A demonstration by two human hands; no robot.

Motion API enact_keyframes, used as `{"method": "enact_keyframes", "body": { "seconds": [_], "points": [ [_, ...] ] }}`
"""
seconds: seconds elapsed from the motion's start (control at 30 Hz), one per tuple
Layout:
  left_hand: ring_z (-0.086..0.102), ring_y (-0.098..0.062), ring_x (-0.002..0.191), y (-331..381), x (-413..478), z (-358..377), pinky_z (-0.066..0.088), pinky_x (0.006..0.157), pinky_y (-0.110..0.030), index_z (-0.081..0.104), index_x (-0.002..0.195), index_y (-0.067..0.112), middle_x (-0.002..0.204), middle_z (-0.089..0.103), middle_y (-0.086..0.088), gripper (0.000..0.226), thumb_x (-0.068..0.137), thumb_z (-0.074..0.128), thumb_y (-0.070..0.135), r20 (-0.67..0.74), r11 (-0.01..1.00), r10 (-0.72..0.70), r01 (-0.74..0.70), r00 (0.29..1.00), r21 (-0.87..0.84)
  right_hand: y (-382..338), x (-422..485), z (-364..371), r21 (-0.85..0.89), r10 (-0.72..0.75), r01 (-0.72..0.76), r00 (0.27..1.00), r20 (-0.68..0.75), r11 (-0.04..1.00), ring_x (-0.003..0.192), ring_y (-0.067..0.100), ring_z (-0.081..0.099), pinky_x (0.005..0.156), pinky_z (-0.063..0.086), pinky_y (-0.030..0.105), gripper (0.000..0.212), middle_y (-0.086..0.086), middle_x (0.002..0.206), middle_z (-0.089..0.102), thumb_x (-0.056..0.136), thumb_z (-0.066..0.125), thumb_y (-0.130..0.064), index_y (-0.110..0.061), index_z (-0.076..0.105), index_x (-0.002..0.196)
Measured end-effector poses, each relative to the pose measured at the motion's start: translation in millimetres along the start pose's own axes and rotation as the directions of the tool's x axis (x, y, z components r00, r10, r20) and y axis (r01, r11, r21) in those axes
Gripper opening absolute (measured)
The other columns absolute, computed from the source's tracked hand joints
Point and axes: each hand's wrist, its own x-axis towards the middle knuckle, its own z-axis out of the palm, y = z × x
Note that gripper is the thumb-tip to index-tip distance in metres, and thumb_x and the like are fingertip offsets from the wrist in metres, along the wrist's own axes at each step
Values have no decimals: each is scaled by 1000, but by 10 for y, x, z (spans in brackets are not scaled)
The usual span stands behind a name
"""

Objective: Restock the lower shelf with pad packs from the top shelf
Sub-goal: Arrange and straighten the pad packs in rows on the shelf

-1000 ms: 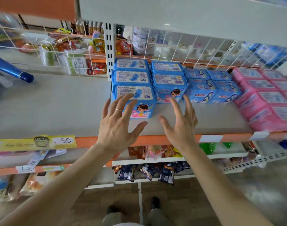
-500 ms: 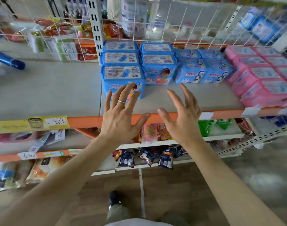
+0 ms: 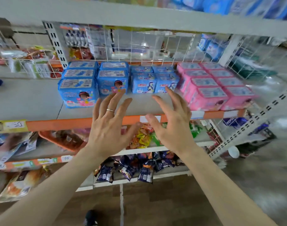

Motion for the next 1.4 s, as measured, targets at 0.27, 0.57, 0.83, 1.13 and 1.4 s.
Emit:
{"method": "enact_keyframes", "body": {
  "seconds": [0.27,0.57,0.83,1.13,1.4],
  "points": [
    [44,-34,127,520,309,-615,36,105,-50,51,141,11,143,49,-10,69,93,47,60,-188,996,50,-35,981,80,37,225,-730,8,-178,181,971,-159,983,147,23,25,116,17,46,56,0,159,31,90,50,-56,-28,55,139],
    [47,-35,116,706,792,-1323,41,97,-48,47,140,13,142,49,-10,71,90,49,62,-309,982,154,-112,938,150,-304,605,-1292,104,-354,433,834,-423,896,124,22,55,104,41,51,38,3,136,59,94,56,-41,-16,68,120],
    [42,-30,127,526,1197,-1701,39,97,-45,48,143,14,147,45,-5,76,88,46,67,-333,975,146,-78,932,210,-635,1111,-1519,112,-394,486,804,-445,867,132,17,49,105,41,47,47,-1,140,56,94,53,-45,-16,64,129],
    [38,-24,130,-55,1540,-1773,35,101,-40,46,143,17,149,41,-3,73,91,39,68,-314,979,131,-72,941,193,-787,1690,-1169,39,-387,430,844,-371,902,137,15,43,109,37,51,57,-4,147,50,92,50,-55,-21,58,136],
    [40,-26,133,-655,2058,-1774,36,106,-46,50,141,18,148,45,0,74,89,40,70,-294,973,184,-132,938,189,-1005,2285,-958,-89,-321,309,895,-311,947,141,13,36,112,30,44,62,-11,152,42,88,47,-62,-29,52,140]
  ]
}}
